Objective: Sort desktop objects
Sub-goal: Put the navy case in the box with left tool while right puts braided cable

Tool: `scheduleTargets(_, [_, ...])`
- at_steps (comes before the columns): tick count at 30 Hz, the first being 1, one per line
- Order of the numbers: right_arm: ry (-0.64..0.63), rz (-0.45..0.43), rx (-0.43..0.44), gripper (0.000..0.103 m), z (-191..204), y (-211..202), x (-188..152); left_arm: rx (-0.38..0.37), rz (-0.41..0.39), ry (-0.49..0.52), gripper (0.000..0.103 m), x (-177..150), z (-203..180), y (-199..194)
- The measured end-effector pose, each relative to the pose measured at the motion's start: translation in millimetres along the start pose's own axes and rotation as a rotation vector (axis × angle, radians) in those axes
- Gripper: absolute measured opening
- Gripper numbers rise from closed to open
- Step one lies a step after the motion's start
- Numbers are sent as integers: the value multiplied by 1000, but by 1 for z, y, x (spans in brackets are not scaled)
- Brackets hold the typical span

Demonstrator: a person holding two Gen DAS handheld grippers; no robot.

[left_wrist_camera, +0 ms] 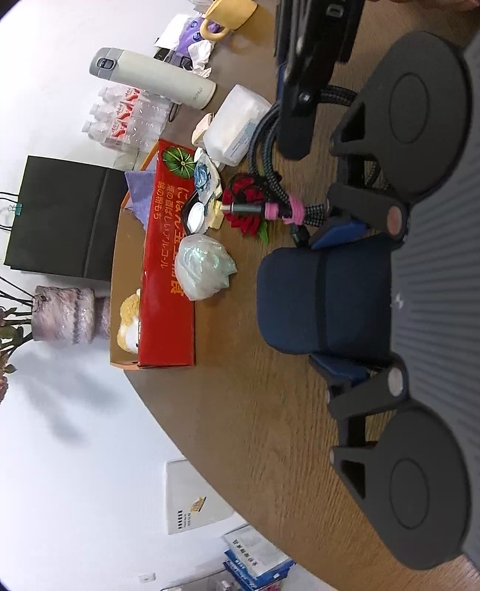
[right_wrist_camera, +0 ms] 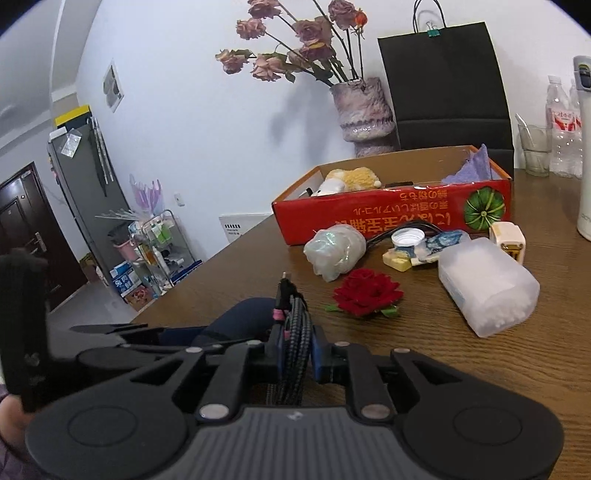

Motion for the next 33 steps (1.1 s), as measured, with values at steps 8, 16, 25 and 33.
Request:
scheduleTargets(8, [-116,-102,-32,9,26,-27,21,-24,-120,-7,60,18,-1,-37])
scheduleTargets(16, [-176,-267,-109,9,19,-61,98,-52,-244,-9,61,101,-2,-46])
scheduleTargets(25, [-164,-290,-235,9,-60,-9,233,-81,-180,-18,61,246,-15,40])
scheduleTargets(33, [64,-111,-207,9,-169,118,308,-97,64,-95,61,316,-31,193])
Point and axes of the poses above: each gripper's, at about its wrist camera, not at the fingertips, and y roughly the way its jaws point, z to its left, x to its top, the point moved 7 cm from there along y, roughly the way its jaws point, and after that the axes turned 8 degrees about z, right-handed, at the moved point
